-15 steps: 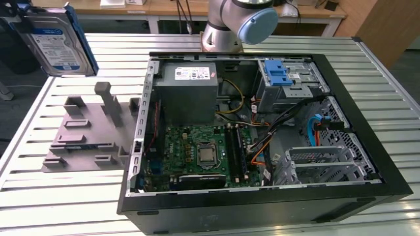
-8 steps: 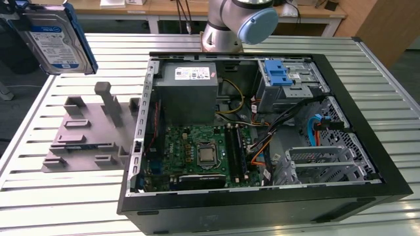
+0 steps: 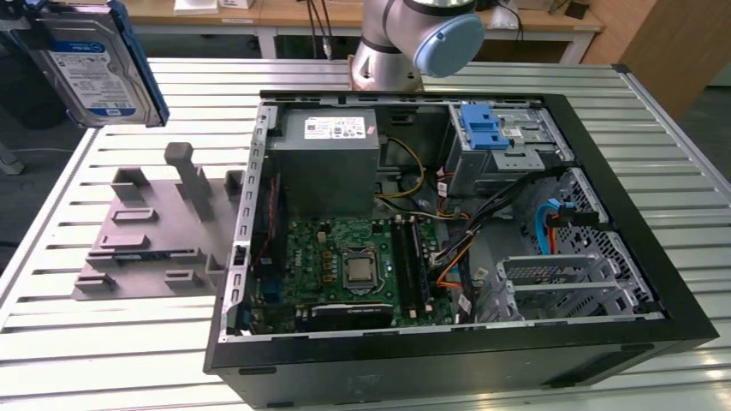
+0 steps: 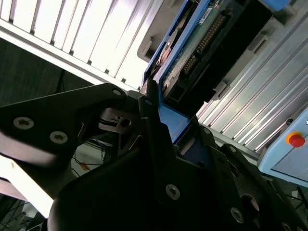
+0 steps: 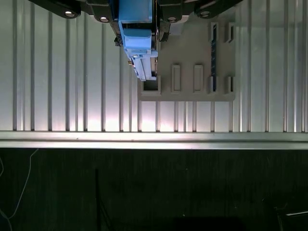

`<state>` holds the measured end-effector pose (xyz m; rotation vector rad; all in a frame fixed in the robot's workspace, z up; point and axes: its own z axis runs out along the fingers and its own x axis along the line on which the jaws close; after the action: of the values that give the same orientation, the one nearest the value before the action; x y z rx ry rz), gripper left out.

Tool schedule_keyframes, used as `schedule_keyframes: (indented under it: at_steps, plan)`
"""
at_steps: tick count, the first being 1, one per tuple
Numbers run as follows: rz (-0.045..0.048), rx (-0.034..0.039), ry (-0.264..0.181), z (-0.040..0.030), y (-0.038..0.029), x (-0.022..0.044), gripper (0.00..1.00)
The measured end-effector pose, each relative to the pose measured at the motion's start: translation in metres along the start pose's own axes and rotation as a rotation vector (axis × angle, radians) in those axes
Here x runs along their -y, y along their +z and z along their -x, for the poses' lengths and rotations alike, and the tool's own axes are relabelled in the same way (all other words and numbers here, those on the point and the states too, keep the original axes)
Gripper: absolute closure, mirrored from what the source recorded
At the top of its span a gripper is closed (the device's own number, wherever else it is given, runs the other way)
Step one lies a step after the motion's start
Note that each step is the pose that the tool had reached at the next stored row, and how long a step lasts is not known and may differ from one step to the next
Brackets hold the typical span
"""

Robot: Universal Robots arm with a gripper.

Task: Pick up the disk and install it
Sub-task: 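Pick up the disk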

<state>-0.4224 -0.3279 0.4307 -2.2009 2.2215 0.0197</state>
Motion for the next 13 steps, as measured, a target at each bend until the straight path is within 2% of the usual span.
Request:
schedule_keyframes:
  at_steps: [13]
  plan:
    - [0.0001, 0.0000, 0.000, 0.0003, -0.0078, 0.0000, 0.64]
